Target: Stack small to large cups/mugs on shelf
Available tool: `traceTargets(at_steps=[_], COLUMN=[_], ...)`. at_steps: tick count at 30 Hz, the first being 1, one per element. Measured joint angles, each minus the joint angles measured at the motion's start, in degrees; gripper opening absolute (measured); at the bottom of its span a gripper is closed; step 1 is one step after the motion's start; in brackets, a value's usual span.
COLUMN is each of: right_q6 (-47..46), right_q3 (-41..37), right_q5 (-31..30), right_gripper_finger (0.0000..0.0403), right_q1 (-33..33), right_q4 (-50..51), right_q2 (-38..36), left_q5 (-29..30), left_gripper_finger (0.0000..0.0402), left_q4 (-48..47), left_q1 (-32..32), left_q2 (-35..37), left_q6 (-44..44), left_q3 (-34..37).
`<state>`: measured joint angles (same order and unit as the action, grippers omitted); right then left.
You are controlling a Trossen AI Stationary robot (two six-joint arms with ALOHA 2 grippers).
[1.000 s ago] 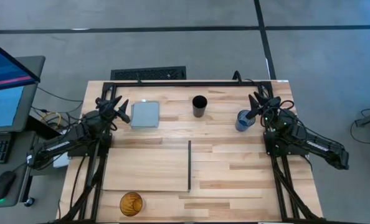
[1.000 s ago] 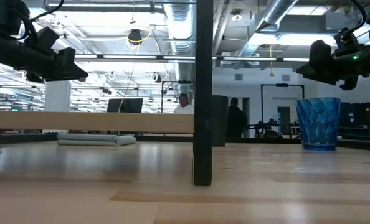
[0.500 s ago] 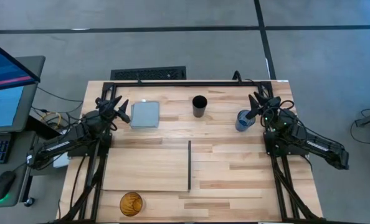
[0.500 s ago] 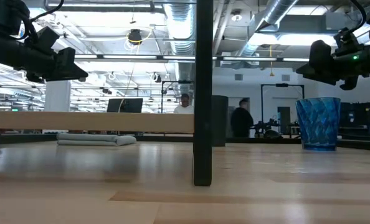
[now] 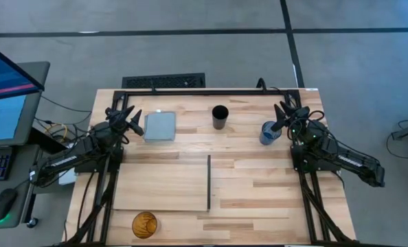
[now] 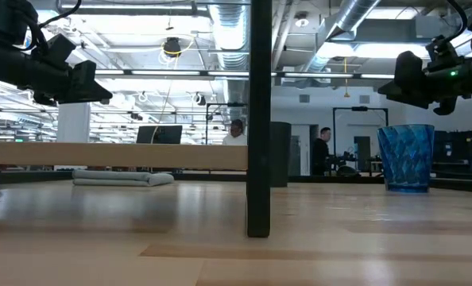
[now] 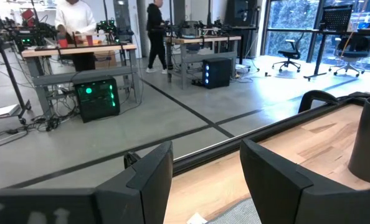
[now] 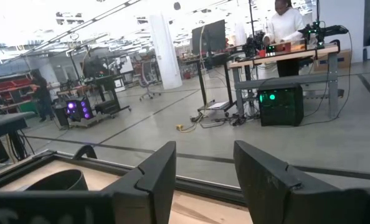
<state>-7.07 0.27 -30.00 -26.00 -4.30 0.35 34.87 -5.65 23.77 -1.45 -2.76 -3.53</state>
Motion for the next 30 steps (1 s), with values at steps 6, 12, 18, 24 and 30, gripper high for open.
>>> traceTargets(at_steps=[6, 12, 18, 24, 30], right_q6=[2.45, 2.45, -0.53, 0.89, 2.97], right_q3=[0.0, 0.02, 0.01, 0.02, 0.01], right_q5=[-0.5, -0.09, -0.07, -0.06, -0.04], right_gripper_finger=[0.0182, 0.0182, 0.0182, 0.0182, 0.0182], right_q1=[-0.52, -0.76, -0.76, -1.12, -1.13], right_q4=[-0.84, -0.84, -0.81, -0.67, -0.23], right_q2=[0.01, 0.01, 0.01, 0.01, 0.01], left_q5=[0.0, 0.0, 0.0, 0.0, 0.0], left_gripper_finger=[0.0181, 0.0181, 0.0181, 0.0181, 0.0181], left_q4=[0.0, 0.0, 0.0, 0.0, 0.0], left_q1=[0.01, 0.01, 0.02, 0.02, 0.01], left_q2=[-0.02, -0.01, 0.0, 0.0, 0.0], left_q6=[0.0, 0.0, 0.0, 0.0, 0.0], left_q3=[0.0, 0.01, 0.0, 0.02, 0.0])
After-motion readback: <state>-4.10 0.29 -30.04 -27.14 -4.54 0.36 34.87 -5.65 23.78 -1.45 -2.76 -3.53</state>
